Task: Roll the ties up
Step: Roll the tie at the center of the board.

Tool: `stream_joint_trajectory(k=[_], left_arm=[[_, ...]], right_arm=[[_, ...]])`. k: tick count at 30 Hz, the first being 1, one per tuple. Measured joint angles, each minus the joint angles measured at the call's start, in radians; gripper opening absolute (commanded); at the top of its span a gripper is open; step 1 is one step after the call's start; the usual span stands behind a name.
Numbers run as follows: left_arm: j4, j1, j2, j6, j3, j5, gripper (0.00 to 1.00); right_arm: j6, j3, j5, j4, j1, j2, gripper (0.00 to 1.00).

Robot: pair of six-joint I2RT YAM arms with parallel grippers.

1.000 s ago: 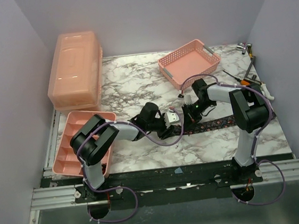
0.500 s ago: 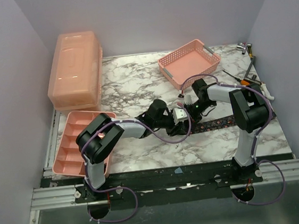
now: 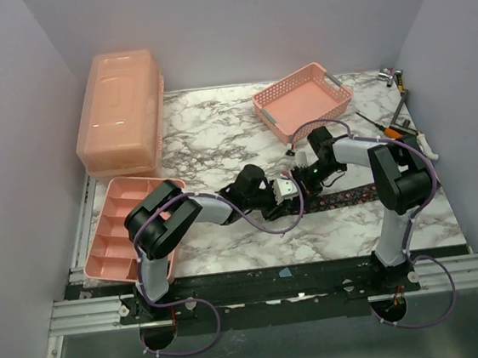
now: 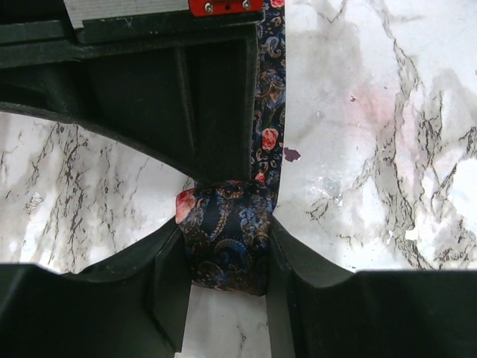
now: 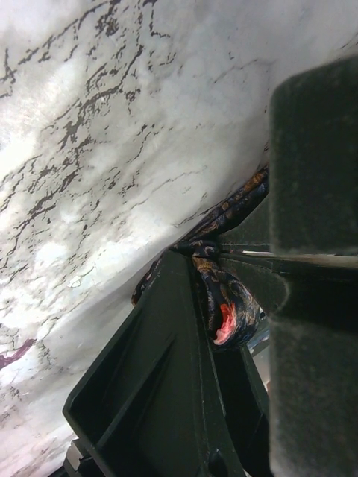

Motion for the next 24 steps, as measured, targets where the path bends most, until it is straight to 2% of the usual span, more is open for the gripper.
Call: stream_joint_trajectory(k=[2, 5, 18, 20, 24], left_arm=[[-0.006, -0.001, 0.0, 0.002, 0.005, -0.006, 0.47], [-0.003, 0.002, -0.002, -0.008, 0.004, 0.003, 0.48], [0.024, 0.006, -0.01, -0.122, 0.019, 0.04, 0.41], [0.022, 0.005, -0.002, -0.123, 0.032, 0.039, 0.43], [0.023, 0.002, 0.016, -0.113, 0.036, 0.034, 0.53]], right_arm=[[0.002, -0.003, 0.0, 0.006, 0.0, -0.003, 0.01], [0.013, -0.01, 0.0, 0.022, 0.0, -0.006, 0.01], [0.027, -0.022, 0.0, 0.048, 0.0, -0.01, 0.01], [0.027, -0.022, 0.0, 0.049, 0.0, -0.01, 0.01], [0.032, -0.022, 0.0, 0.049, 0.0, -0.01, 0.01]])
